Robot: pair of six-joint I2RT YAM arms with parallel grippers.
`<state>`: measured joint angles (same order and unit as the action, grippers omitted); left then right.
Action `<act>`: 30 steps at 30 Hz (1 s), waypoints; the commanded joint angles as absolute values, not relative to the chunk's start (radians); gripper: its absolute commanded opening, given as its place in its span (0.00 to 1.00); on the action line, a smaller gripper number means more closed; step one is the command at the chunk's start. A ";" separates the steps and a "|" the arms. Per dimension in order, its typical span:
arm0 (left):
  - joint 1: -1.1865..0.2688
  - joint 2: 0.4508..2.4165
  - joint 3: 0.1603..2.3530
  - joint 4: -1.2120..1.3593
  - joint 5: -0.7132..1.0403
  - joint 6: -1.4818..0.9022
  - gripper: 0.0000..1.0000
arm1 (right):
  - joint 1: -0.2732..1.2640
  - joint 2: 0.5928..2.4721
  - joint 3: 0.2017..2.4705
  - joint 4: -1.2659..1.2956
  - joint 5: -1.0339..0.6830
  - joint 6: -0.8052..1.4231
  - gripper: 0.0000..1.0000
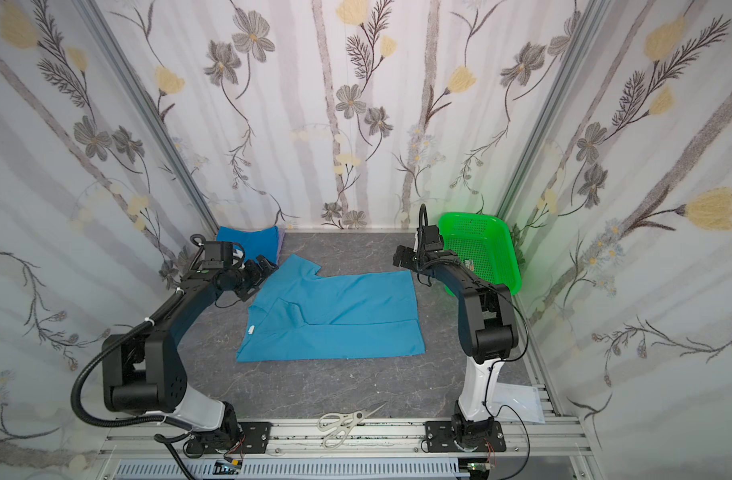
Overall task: Fold and stack the t-shirts
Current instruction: 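Reach both grippers over the shirt to its far edge by the collar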
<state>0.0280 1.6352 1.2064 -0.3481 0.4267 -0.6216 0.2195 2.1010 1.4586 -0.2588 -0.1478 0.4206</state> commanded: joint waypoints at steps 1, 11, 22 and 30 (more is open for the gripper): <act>0.025 1.755 1.327 -0.316 0.454 -0.587 1.00 | 0.221 2.129 1.484 -0.294 -0.132 0.410 0.93; -0.033 2.233 1.847 -0.352 0.406 -0.479 0.84 | 0.218 2.160 1.497 -0.300 -0.078 0.446 0.88; -0.098 2.532 2.262 -0.621 0.201 -0.319 0.77 | 0.224 2.124 1.429 -0.267 -0.094 0.465 0.87; -0.125 2.598 2.401 -0.765 0.028 -0.289 0.67 | 0.235 2.112 1.402 -0.252 -0.114 0.472 0.86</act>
